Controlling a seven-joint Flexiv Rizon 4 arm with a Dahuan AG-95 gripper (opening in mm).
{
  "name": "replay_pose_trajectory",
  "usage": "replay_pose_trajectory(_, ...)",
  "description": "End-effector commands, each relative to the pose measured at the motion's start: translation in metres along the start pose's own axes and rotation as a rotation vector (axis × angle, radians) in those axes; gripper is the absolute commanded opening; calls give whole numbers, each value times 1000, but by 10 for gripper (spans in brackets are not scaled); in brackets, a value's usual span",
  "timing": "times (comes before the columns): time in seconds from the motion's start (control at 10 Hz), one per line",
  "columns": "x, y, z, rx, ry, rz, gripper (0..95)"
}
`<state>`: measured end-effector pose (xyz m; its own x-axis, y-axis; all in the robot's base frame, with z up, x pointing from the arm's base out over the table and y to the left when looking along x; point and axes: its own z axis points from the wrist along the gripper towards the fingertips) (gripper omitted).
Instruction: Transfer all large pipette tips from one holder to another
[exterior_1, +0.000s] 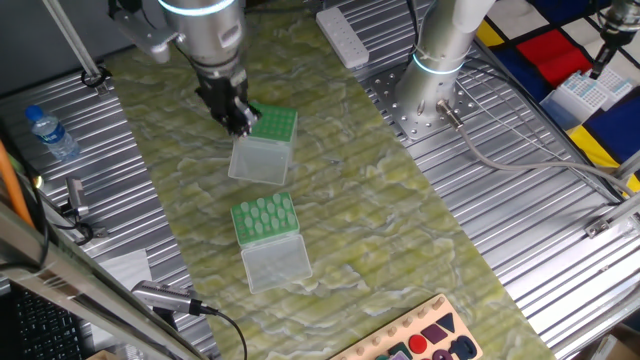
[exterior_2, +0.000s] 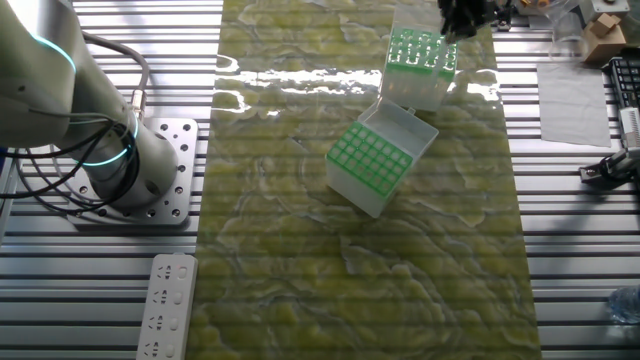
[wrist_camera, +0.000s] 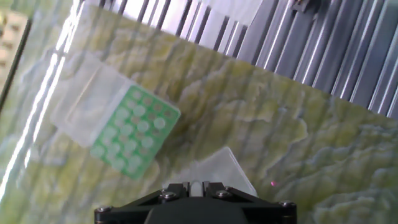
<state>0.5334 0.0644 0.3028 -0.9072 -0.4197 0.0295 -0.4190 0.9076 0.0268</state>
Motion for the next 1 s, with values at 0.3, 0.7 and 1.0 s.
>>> replay_pose_trajectory(0.3, 40, -22, -4, 2, 76, -82, 0)
replay_pose_trajectory(0.7, 76, -33, -1, -13, 108, -121, 0)
replay_pose_trajectory(1.0, 87, -33, 0, -34, 150, -128, 0)
